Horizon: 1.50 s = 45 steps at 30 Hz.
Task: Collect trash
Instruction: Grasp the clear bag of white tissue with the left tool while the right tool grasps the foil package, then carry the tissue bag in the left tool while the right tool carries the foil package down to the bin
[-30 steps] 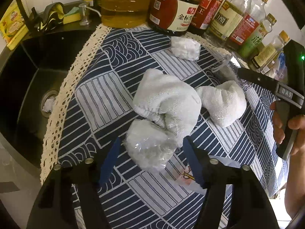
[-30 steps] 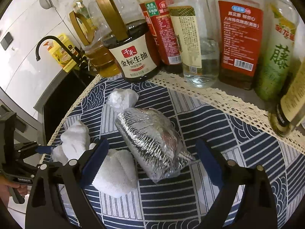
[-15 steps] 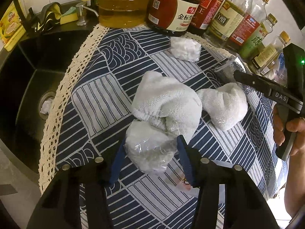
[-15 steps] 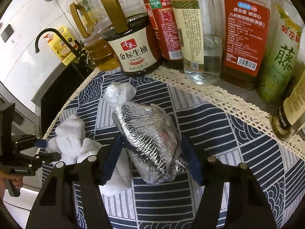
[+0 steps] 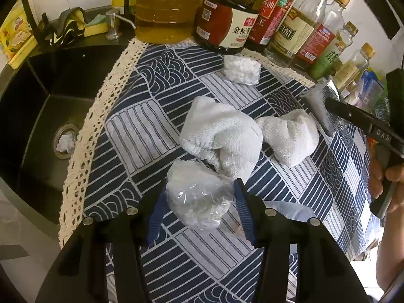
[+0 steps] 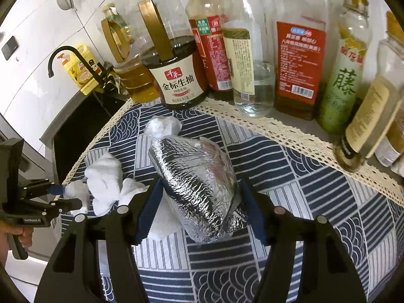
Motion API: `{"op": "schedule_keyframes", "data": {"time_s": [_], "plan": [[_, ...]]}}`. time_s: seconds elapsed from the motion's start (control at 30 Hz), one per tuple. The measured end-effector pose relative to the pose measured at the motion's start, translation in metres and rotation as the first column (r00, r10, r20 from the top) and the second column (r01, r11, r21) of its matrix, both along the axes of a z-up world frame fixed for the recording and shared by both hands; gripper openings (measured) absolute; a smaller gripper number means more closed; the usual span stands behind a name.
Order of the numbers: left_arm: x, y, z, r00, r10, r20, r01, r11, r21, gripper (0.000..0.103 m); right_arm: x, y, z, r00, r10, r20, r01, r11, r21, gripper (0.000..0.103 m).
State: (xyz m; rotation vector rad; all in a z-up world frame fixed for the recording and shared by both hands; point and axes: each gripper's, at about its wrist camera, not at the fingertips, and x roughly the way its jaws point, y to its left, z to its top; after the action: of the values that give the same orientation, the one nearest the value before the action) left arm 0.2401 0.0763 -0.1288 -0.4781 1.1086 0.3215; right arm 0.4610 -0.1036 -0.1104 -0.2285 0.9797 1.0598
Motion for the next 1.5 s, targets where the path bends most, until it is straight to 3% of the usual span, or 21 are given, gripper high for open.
{"op": "schedule_keyframes", "data": {"time_s": [0.7,1.5], "plan": [[-0.049,0.000,0.035,0.978,-0.152,0.145,0.155,0.988,-0.013,0.050,-0.088,-0.052,0.056,0.979,-0.190,0.069,0.191,0.981,-0.019,0.063],[-0.149,-0.008,0.051,0.909,-0.322,0.263,0.343,0.939,-0.037,0.050,-0.265,-0.088,0.070,0.921,-0.380,0.085,0.383,0.923,-0.026,0.063]]}}
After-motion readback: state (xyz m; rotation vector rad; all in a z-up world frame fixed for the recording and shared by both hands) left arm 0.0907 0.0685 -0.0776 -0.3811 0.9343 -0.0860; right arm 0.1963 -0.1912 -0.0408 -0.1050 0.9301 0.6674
